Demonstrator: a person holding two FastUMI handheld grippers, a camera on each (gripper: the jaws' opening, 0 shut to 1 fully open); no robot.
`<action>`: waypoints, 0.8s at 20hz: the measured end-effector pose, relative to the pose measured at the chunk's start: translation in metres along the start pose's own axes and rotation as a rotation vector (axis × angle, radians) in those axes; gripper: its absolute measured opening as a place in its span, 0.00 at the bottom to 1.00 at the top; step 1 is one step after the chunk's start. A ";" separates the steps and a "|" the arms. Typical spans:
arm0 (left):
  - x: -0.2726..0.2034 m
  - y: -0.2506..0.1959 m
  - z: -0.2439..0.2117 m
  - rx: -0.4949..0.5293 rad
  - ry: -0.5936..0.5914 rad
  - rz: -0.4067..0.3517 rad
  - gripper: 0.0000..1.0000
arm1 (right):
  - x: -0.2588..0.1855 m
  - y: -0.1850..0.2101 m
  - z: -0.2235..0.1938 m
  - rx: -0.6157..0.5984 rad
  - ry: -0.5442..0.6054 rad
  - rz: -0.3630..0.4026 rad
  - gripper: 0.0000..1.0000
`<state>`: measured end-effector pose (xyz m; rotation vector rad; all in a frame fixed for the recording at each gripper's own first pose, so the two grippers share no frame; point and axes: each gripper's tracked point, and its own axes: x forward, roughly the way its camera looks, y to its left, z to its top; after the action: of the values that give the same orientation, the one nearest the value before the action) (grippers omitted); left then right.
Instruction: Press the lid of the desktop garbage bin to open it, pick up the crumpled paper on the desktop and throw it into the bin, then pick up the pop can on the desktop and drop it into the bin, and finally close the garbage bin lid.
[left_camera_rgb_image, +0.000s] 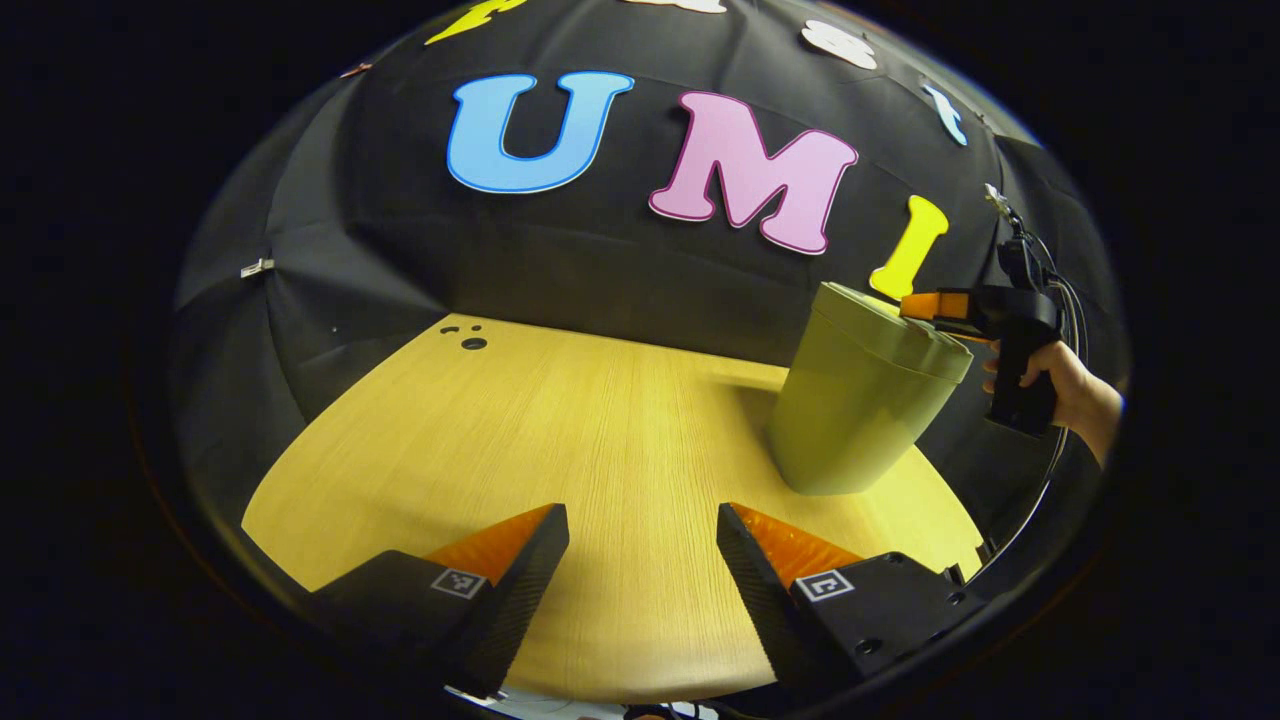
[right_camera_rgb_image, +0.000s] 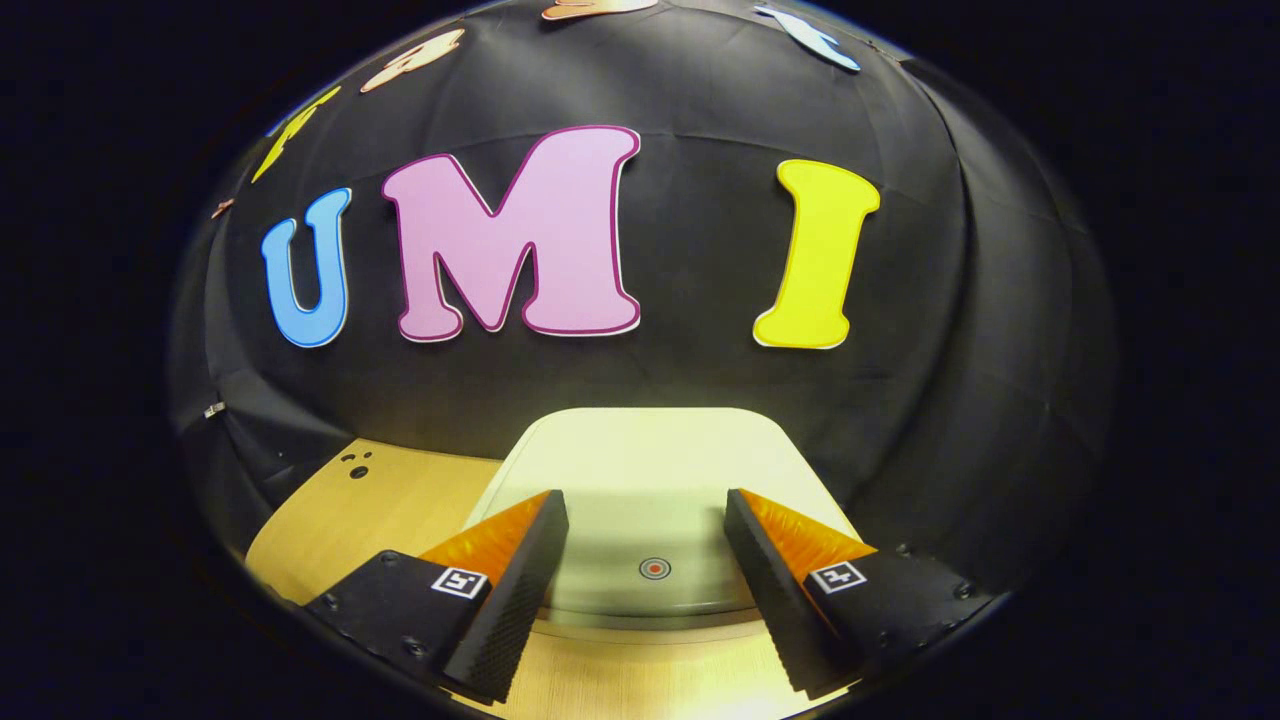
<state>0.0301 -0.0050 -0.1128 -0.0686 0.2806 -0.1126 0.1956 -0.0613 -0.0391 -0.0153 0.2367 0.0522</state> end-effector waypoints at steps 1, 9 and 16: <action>0.000 -0.001 0.003 0.003 -0.008 -0.007 0.96 | 0.001 0.001 0.002 0.001 -0.015 0.006 1.00; 0.002 -0.025 0.045 0.082 -0.112 -0.085 0.96 | -0.041 -0.017 0.034 0.041 -0.147 -0.062 0.97; -0.008 -0.052 0.075 0.154 -0.244 -0.106 0.96 | -0.108 -0.009 0.036 0.017 -0.213 -0.084 0.97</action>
<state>0.0387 -0.0513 -0.0342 0.0557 0.0239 -0.2289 0.0997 -0.0745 0.0208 -0.0026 0.0238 -0.0322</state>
